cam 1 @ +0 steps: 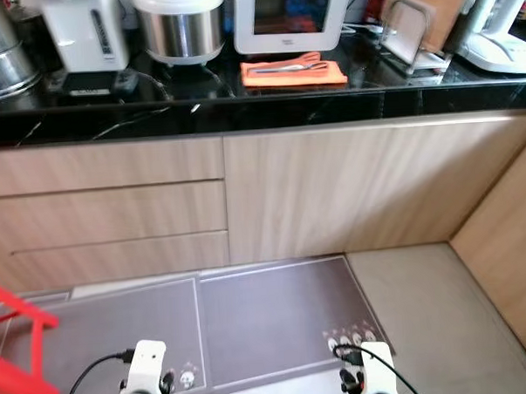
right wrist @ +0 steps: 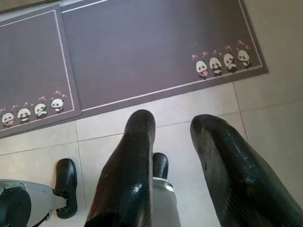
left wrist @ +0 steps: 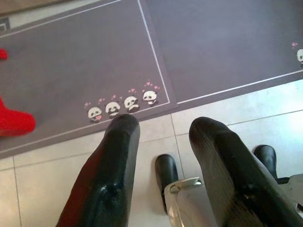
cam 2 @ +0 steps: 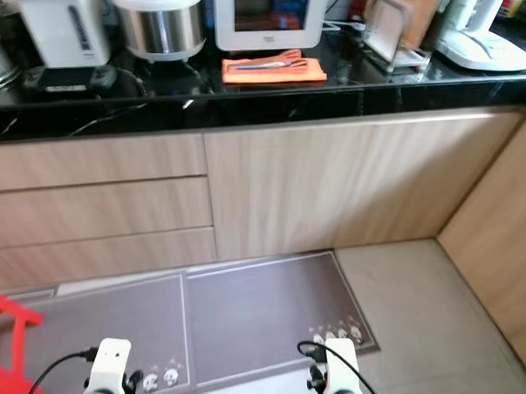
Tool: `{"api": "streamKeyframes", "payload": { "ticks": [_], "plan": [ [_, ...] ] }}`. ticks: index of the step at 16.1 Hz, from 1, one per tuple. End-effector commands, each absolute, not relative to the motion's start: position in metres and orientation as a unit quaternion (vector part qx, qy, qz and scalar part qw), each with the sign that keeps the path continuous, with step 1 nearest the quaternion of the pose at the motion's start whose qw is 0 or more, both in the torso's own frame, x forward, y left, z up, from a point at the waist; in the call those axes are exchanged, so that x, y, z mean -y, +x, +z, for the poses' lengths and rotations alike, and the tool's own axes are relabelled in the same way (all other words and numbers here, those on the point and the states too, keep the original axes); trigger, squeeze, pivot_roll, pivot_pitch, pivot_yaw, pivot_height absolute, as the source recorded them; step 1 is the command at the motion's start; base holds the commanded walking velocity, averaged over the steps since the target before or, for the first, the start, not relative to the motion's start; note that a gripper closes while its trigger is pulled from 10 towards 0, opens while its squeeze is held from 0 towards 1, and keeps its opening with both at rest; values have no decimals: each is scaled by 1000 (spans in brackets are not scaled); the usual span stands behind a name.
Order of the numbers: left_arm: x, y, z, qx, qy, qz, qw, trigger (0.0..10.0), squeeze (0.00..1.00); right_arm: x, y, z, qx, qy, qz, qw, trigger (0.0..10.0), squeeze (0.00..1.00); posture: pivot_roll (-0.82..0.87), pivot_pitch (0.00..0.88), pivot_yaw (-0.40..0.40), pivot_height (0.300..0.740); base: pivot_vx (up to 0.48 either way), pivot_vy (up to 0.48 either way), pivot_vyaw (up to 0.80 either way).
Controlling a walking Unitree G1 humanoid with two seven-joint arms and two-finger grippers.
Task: Kitchen organization
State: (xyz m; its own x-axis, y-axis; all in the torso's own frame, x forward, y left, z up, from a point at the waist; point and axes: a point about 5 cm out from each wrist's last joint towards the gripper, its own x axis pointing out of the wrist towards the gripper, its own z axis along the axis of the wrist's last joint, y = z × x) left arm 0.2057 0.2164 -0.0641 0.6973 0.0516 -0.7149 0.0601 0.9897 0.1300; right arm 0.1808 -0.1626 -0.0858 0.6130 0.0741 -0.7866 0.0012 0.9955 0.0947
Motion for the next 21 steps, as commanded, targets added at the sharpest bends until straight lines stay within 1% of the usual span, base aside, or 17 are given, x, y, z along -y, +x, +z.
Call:
{"api": "streamKeyframes", "payload": {
  "ticks": [1,7,11,13,19,21],
  "plan": [
    [-216,208,-63,-384,68,0,921,10000,0,166,179,-86,-444,42,18,895,10000,0,204,8,-94,740,0,0,-656],
    [-216,208,-63,-387,69,-5,920,10000,0,167,180,-86,-444,40,17,895,10000,0,195,14,-92,740,0,0,-628],
    [-217,210,-61,-380,84,-6,921,10000,0,167,180,-86,-444,38,20,895,10000,0,194,14,-93,740,0,0,-591],
    [-216,210,-61,-381,80,-6,921,10000,0,168,180,-86,-444,36,22,895,10000,0,195,13,-98,740,0,-480,-581],
    [-217,207,-63,-386,79,-1,919,10000,0,168,180,-86,-445,34,26,894,10000,0,195,15,-103,740,0,0,-558],
    [-217,207,-63,-385,90,-6,918,10000,0,169,180,-86,-445,33,27,894,10000,0,194,16,-103,740,0,-480,-541]
  ]
}}
